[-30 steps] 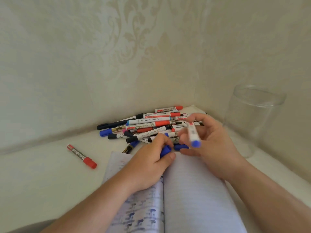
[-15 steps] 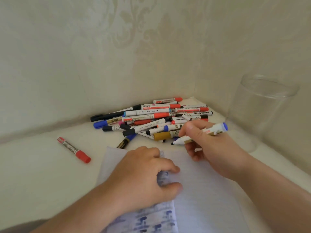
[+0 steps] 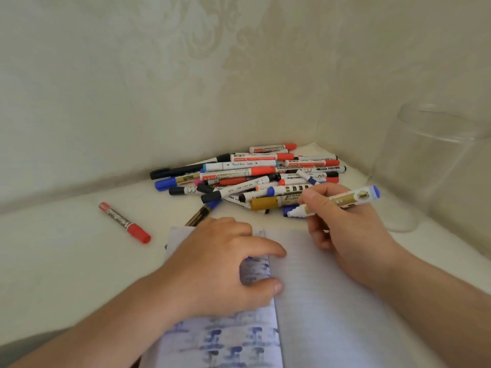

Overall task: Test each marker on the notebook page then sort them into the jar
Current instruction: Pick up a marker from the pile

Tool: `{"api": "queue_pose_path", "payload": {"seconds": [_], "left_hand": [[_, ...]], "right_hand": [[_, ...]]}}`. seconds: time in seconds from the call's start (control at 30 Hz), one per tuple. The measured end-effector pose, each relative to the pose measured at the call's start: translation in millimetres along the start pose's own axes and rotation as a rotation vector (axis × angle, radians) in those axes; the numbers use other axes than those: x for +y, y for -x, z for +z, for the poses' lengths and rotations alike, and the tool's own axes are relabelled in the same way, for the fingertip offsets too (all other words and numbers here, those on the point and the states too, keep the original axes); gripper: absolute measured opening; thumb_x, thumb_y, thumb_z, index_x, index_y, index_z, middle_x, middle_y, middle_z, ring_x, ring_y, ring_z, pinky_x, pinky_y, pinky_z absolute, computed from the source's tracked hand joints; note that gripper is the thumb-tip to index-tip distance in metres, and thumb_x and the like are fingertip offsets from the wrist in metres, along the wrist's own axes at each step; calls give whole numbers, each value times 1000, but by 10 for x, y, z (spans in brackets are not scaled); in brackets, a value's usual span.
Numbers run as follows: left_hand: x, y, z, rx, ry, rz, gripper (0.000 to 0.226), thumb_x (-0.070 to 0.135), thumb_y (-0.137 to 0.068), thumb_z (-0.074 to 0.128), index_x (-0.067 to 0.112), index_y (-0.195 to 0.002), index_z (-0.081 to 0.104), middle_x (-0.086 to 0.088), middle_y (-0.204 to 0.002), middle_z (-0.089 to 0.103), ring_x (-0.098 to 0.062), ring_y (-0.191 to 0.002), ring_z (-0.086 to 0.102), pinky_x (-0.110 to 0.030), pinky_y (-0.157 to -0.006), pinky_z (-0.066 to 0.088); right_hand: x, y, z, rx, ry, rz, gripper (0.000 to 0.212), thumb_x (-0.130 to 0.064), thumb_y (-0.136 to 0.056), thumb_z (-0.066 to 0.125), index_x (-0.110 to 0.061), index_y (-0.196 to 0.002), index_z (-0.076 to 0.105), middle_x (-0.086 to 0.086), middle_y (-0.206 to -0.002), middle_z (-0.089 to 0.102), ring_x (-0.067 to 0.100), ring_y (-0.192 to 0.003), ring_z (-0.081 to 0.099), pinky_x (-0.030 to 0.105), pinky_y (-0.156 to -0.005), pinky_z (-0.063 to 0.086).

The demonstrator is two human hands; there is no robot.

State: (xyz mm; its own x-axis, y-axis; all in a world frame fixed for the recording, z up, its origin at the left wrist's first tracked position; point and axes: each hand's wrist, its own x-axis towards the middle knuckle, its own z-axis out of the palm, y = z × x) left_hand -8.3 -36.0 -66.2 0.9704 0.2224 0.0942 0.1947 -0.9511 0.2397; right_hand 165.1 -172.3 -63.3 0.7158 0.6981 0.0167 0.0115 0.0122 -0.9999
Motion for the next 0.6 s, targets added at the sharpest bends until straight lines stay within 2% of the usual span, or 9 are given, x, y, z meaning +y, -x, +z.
{"api": "queue_pose_path", "payload": {"seconds": [0.13, 0.23, 0.37, 0.43, 0.5, 0.6], "left_hand": [[236, -83, 77, 0, 61, 16, 51, 79, -85, 49, 61, -133, 49, 21, -81, 43, 1, -88, 37, -30, -88, 34], [249, -127, 83, -27, 73, 25, 47, 79, -88, 45, 63, -132, 51, 19, -81, 46, 1, -87, 40, -32, -86, 37], [241, -128, 78, -41, -93, 43, 53, 82, -88, 28, 66, -135, 48, 21, -80, 41, -5, -87, 35, -35, -83, 34], [257, -115, 82, -21, -167, 64, 51, 78, -91, 27, 66, -136, 47, 20, -80, 39, -7, -86, 35, -37, -78, 33], [246, -83, 98, 22, -187, 89, 44, 72, -95, 32, 66, -135, 48, 18, -78, 40, -7, -81, 36, -36, -72, 34], [177, -44, 117, 15, -146, 85, 43, 69, -94, 36, 71, -137, 43, 17, -79, 40, -5, -78, 39, -36, -71, 41]], "right_hand": [[-50, -67, -171, 7, 19, 117, 15, -24, -98, 69, -15, -86, 67, 5, -60, 45, 13, -48, 37, 23, -40, 24], [-94, -68, -270, -8, 36, 165, 14, -25, -98, 69, -15, -89, 66, 5, -58, 45, 15, -47, 35, 22, -40, 25], [-161, -10, -277, -137, 112, 25, 18, -12, -95, 70, -19, -78, 68, 9, -63, 50, 19, -57, 42, 28, -49, 31], [-146, 44, -238, -177, 108, -60, 18, -8, -88, 74, -19, -75, 68, 7, -61, 51, 18, -56, 42, 27, -49, 33], [-74, 88, -205, -137, 163, -99, 12, -13, -79, 73, -19, -73, 66, -1, -58, 52, 13, -53, 41, 25, -48, 33], [19, 98, -223, -72, 298, -92, 14, -8, -84, 72, -15, -77, 62, -9, -56, 50, 7, -51, 40, 22, -48, 33]]}}
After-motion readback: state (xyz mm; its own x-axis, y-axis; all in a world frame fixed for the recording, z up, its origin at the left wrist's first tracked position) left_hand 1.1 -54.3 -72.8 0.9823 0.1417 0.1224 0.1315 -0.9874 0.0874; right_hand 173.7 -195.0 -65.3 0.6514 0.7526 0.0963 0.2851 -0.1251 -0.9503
